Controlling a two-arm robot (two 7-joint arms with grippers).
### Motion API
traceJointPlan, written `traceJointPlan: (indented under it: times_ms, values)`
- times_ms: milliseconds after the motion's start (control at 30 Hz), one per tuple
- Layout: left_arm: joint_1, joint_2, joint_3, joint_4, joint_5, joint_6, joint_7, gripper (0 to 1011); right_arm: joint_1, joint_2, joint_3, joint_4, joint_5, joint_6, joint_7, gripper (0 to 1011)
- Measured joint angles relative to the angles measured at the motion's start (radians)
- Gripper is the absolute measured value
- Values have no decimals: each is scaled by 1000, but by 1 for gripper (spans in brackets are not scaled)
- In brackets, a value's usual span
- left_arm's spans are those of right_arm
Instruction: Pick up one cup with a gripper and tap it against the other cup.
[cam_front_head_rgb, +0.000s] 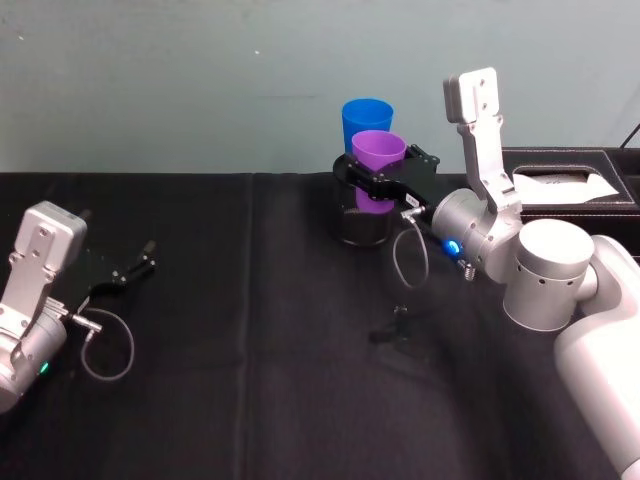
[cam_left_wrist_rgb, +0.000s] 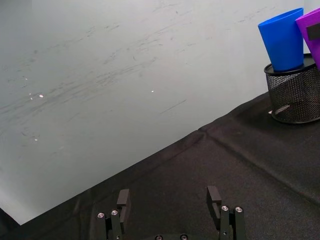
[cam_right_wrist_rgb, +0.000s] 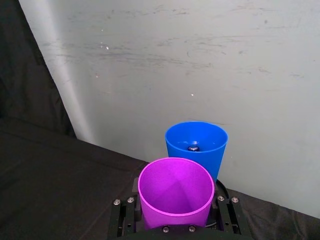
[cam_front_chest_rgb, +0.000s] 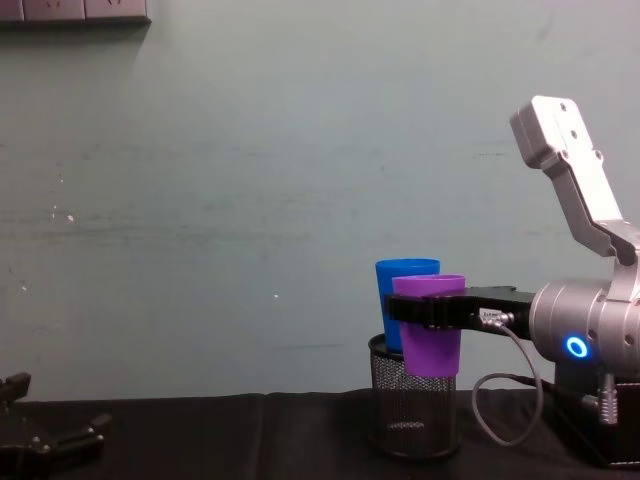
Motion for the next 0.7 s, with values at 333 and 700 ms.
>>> traceJointPlan:
  times_ms: [333, 700]
  values:
    - [0, 0, 0, 0, 0, 0, 0, 1000, 0, 1, -1, -1, 1, 0, 1, 734]
    - [0, 0, 0, 0, 0, 0, 0, 1000, -1, 2, -1, -2, 1, 1, 2, 734]
